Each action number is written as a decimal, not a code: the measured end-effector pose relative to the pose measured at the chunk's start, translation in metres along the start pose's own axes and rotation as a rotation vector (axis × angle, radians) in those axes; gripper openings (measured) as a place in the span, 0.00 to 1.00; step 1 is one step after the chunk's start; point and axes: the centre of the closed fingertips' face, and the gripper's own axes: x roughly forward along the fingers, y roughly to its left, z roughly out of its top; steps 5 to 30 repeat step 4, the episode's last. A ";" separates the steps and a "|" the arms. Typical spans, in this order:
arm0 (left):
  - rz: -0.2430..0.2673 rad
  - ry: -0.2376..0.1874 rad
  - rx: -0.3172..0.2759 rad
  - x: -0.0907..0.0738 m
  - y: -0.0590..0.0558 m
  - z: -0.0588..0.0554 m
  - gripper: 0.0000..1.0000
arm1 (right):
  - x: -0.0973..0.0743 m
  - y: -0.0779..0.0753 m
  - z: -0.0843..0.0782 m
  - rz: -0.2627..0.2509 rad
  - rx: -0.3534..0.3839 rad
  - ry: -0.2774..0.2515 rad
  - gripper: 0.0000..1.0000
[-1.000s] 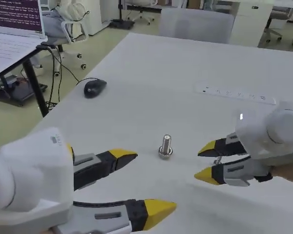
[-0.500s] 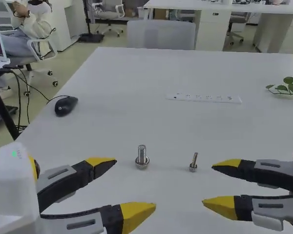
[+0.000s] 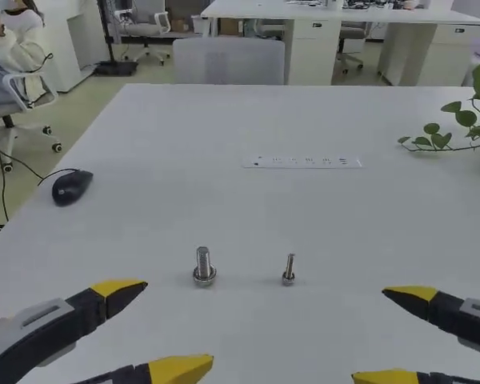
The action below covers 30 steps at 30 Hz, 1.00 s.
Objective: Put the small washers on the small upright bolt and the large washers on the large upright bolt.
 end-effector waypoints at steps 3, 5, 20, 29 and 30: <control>-0.003 0.000 0.003 0.003 -0.003 0.002 0.65 | 0.001 -0.001 0.002 0.003 -0.015 0.001 0.75; -0.003 -0.001 0.004 0.004 -0.004 0.002 0.64 | 0.002 -0.002 0.005 0.002 -0.042 -0.010 0.77; -0.003 -0.001 0.004 0.004 -0.004 0.002 0.64 | 0.002 -0.002 0.005 0.002 -0.042 -0.010 0.77; -0.003 -0.001 0.004 0.004 -0.004 0.002 0.64 | 0.002 -0.002 0.005 0.002 -0.042 -0.010 0.77; -0.003 -0.001 0.004 0.004 -0.004 0.002 0.64 | 0.002 -0.002 0.005 0.002 -0.042 -0.010 0.77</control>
